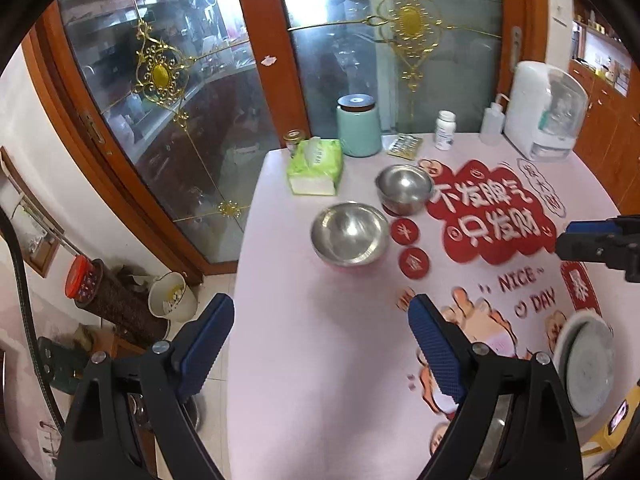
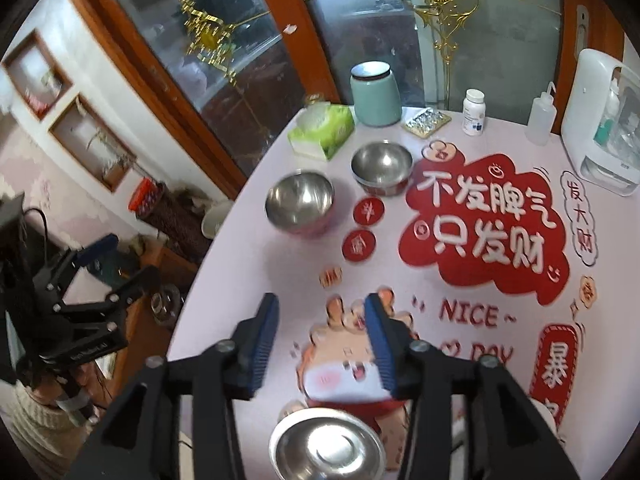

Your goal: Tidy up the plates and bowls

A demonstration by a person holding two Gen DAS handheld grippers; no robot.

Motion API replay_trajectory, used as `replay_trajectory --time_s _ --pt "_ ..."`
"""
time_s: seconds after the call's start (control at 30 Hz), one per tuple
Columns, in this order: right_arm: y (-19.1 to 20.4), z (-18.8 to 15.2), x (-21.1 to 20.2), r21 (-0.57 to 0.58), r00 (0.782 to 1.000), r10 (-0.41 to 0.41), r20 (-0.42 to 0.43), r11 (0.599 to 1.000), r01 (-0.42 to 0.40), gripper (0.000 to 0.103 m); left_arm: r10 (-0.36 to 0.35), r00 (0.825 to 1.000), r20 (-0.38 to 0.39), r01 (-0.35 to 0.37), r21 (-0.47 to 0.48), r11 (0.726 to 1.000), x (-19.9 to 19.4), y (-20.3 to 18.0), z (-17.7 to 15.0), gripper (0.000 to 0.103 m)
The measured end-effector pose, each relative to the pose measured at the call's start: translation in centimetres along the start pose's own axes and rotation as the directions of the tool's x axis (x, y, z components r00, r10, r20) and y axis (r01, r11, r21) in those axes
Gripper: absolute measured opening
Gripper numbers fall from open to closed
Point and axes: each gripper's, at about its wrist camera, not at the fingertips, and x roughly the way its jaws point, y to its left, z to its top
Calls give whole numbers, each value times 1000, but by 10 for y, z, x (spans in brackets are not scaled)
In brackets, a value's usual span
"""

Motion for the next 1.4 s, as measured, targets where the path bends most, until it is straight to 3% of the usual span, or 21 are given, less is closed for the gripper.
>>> replay_trajectory --time_s 0.27,0.43,0.63,0.8,0.93,0.97,1.0,1.07,1.13,1.2,1.4 --pt "5 62 77 91 998 5 -60 996 1 47 -92 993 -69 84 -117 990 101 42 53 88" --pt "2 79 141 139 992 -5 -125 990 22 47 -177 975 -132 147 -209 967 177 56 66 88" --pt "-13 92 203 184 985 -27 -169 981 59 47 -198 955 -221 144 -241 960 248 51 63 86" --pt "-27 97 236 224 977 -26 -212 972 74 47 -268 923 -276 178 -313 933 288 57 57 66" --pt "-30 98 249 225 974 -36 -225 970 87 47 -286 913 -292 189 -318 929 305 55 53 65" --pt "-30 99 253 222 972 -39 -231 971 92 45 -292 910 -294 199 -309 930 307 53 53 61" --pt "-30 99 258 218 970 -36 -242 972 91 42 -299 907 -297 206 -305 930 308 53 52 53" --pt "-27 99 265 207 963 -35 -267 974 92 22 -322 893 -315 229 -296 927 312 49 52 40" --pt "-23 95 271 198 955 -24 -294 977 86 12 -350 875 -333 258 -291 921 316 44 50 25" --pt "-21 94 271 188 956 -44 -290 977 102 10 -327 885 -332 245 -264 933 314 42 49 11" --pt "-25 90 259 202 957 -23 -289 976 84 8 -361 878 -315 280 -275 920 296 49 45 8"
